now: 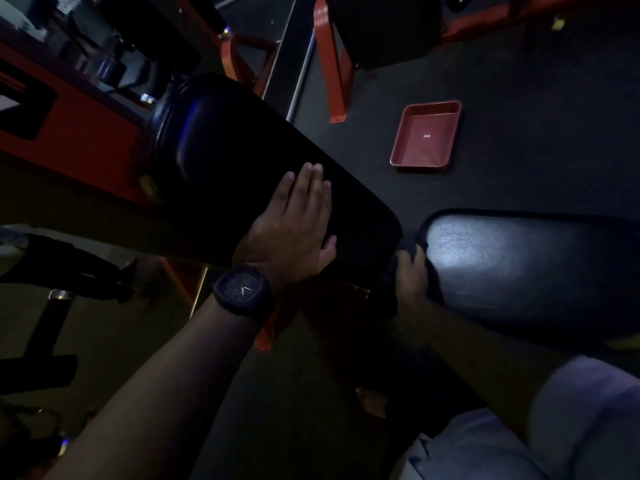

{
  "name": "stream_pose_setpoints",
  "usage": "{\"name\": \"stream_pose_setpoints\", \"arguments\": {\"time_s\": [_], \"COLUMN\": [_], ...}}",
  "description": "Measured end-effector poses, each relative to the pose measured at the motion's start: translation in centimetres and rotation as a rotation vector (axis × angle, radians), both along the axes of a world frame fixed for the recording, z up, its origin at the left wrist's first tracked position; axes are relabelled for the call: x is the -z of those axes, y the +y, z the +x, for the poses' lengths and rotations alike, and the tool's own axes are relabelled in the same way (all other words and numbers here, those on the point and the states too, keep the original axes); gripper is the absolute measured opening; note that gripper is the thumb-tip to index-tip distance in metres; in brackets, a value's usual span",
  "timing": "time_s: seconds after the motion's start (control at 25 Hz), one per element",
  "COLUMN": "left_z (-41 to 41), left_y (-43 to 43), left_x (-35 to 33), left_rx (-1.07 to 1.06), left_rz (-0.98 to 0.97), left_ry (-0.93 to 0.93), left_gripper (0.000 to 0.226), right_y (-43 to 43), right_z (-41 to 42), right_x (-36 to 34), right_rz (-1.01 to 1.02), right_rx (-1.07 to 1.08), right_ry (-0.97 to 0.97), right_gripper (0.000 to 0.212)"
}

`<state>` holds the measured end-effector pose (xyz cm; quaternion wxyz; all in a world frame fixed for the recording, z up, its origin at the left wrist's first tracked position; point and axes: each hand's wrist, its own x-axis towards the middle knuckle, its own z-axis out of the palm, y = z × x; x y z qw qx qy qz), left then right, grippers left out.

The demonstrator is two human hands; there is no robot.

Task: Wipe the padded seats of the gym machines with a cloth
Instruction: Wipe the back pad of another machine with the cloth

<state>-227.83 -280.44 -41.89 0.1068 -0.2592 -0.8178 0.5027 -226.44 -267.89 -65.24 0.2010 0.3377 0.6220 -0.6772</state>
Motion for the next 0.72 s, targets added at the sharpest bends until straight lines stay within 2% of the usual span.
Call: {"name": "stream_pose_setpoints", "arguments": {"time_s": [0.08, 0.28, 0.36, 0.44, 0.56, 0.64, 0.72], "left_z": [0.0, 0.1, 0.1, 0.0, 0.2, 0.1, 0.2], "left_y": [0.0, 0.2, 0.2, 0.2, 0.3, 0.3, 0.4], "left_x": [0.0, -0.1, -0.2, -0.2, -0.1, -0.2, -0.3], "left_rx": [0.003, 0.019, 0.013, 0.006, -0.03, -0.033, -0.023], "left_rz": [0.002, -0.005, -0.008, -0.012, -0.015, -0.015, -0.007], "left_ry": [0.004, 0.005, 0.011, 0.01, -0.012, 0.001, -0.002], "left_gripper": [0.08, 0.079, 0.079, 0.08, 0.08, 0.08, 0.079], "right_y": [-1.2, -1.3, -2.8, -3.6, -2.8, -2.7, -3.4], "right_z": [1.2, 0.5, 2.6, 2.7, 0.8, 2.0, 3.9], "right_x": [-0.7, -2.6, -4.2, -5.1, -5.1, -6.3, -9.2], "right_rz": [0.031, -0.043, -0.052, 0.025, 0.088, 0.065, 0.068], "right_rx": [0.039, 0.189, 0.173, 0.153, 0.126, 0.09, -0.002], "right_ry": [0.038, -0.051, 0.029, 0.087, 0.083, 0.199, 0.507], "right_gripper": [0.055, 0.072, 0.064, 0.058, 0.055, 0.055, 0.057]}}
